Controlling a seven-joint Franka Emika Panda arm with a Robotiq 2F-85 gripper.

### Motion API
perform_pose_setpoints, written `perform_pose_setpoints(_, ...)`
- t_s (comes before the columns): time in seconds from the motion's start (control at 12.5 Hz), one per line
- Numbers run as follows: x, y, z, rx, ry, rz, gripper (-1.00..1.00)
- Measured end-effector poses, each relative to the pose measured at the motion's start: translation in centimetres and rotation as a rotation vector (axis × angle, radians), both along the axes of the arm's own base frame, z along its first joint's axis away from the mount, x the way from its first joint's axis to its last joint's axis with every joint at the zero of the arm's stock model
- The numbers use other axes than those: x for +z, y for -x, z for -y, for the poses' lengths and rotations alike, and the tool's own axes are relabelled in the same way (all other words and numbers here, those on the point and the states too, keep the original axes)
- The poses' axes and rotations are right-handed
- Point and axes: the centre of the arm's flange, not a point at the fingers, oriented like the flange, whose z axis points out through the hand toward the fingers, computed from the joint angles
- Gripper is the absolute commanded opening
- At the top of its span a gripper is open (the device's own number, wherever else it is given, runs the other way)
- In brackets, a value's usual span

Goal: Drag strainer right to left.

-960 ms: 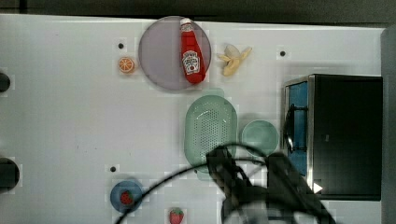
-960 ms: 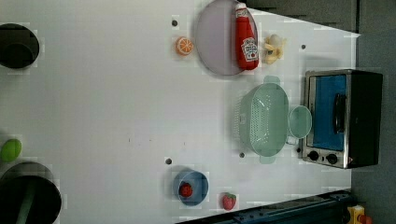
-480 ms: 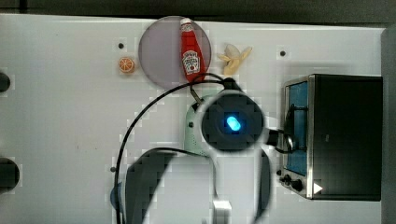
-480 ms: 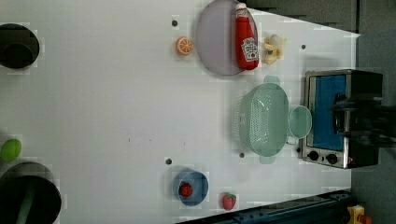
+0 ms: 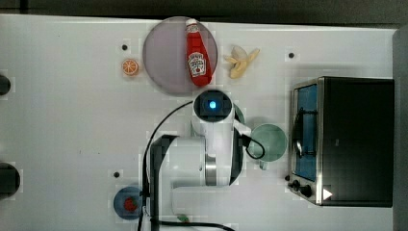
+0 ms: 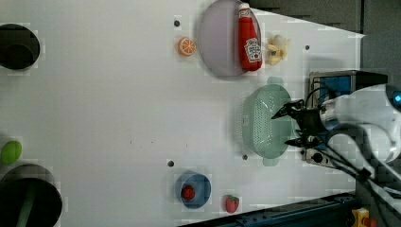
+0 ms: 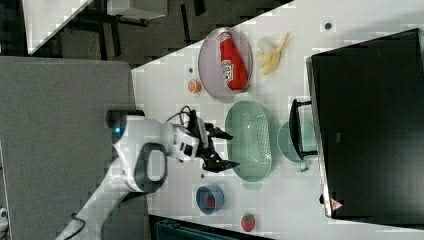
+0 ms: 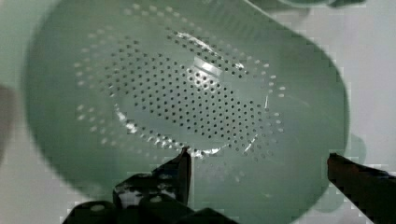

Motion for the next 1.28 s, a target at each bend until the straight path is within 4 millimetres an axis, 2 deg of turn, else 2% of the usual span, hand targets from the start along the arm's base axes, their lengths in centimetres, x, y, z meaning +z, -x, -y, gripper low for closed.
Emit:
perform_pose_setpoints(0.16,-1.8,0.3,-0.3,-0.062,0.014,0.047,1.0)
perform_pose_setpoints(0.32,-2.2,-0.8,-0.4,-0.154,0.016,0.145,1.0)
perform_pose_setpoints(0.48,-4.0,-1.9,0.0,-0.219,0.021,0.238,1.0)
perform_pose_setpoints(0.64,-8.0,-1.7,-0.1,-0.239,0.028,0.226,1.0)
perform_pose_setpoints(0.72,-10.1,-1.0,-0.4,-0.233,0.026,0.207,1.0)
perform_pose_setpoints(0.88,-13.1,1.8,-1.4,-0.227,0.026,0.134,1.0)
perform_pose_setpoints(1.04,-13.4,2.6,-2.6,-0.218,0.02,0.113,1.0)
perform_pose_setpoints(1.28,-13.0,2.1,-4.0,-0.223,0.017,0.128,1.0)
